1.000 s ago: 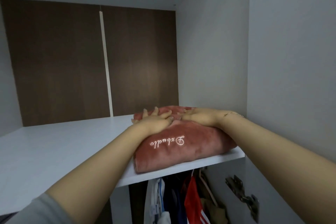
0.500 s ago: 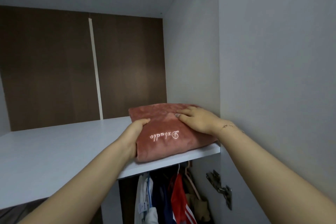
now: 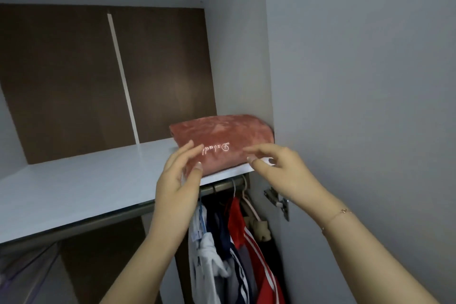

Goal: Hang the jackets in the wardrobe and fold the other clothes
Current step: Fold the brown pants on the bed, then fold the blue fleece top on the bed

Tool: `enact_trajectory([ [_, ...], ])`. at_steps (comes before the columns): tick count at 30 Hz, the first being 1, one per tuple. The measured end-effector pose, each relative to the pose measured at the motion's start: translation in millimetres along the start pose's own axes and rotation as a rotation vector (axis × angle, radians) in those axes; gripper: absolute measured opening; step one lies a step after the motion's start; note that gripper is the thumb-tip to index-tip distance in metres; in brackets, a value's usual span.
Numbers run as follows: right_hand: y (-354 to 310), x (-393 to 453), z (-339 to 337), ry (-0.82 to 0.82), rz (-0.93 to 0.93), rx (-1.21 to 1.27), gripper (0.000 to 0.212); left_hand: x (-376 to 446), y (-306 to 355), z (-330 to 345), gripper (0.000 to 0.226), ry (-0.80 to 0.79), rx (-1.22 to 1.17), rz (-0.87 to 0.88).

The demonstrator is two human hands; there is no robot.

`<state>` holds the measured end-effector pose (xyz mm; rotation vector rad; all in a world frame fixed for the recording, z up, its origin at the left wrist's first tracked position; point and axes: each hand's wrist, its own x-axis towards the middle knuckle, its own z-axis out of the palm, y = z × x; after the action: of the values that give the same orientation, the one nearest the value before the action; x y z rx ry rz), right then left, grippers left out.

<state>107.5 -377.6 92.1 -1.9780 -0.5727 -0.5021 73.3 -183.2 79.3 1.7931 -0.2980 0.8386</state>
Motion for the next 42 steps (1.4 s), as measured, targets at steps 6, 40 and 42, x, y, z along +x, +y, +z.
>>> enact_trajectory([
  [6, -50, -149, -22, 0.19, 0.189, -0.028, 0.02, -98, 43, -1, 0.031, -0.391, -0.326, -0.14],
  [40, -210, -1181, -205, 1.517, 1.513, -0.159, 0.019, -1015, 402, 211, 0.025, -2.293, -0.31, -0.544],
  [42, -185, -1211, -200, 1.536, 1.547, -0.154, 0.022, -1051, 388, 224, 0.026, -2.282, -0.288, -0.579],
])
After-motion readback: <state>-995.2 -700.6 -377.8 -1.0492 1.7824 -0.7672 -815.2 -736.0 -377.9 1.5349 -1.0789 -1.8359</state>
